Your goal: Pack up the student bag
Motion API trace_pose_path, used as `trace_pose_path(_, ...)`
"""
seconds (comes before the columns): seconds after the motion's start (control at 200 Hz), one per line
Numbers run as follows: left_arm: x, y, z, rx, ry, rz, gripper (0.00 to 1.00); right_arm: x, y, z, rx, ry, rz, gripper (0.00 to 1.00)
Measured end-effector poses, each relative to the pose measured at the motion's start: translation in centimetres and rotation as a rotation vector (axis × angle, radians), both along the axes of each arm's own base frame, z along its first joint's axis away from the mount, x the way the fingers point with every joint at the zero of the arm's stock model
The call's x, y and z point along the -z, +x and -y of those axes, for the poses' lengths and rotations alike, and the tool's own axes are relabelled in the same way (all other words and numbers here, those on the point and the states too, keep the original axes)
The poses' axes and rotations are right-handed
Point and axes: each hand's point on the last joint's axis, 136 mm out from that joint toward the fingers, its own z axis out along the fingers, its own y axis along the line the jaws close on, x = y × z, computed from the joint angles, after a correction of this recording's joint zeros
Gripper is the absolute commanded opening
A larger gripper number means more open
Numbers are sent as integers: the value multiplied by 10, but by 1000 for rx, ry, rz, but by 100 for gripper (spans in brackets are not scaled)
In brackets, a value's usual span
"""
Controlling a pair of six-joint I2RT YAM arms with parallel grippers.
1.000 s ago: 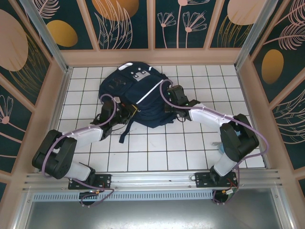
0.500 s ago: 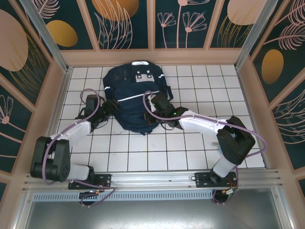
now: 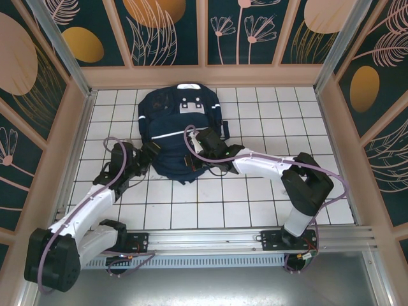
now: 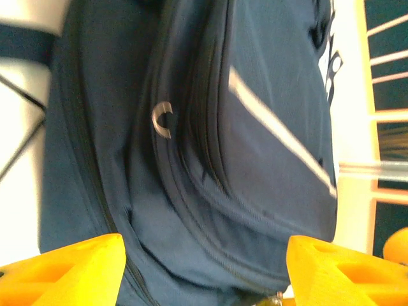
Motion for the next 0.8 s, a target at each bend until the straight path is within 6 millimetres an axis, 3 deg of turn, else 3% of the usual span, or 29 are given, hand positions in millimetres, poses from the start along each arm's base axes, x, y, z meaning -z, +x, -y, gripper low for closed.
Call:
trace_pose_path(0.11,8,-2,21,46,-37,-30,67,-1,-1,-2,-11,11,-4,0)
trace_pose_path(0.25,15,5,31,54,-63,-39,64,-3,-5,-5,-30,25,-14,0)
trace_pose_path(0.415,32,12,35,40,-60,-70,35,1,-4,0,-24,-5,-3,0)
trace_pose_path(0.596,36,16,31,-2,-40,-66,12,15,7,21,27,-128,48,0)
trace_pose_path(0.801,38,16,26,-24,-22,-55,3,19,41,70,122,-217,84,0)
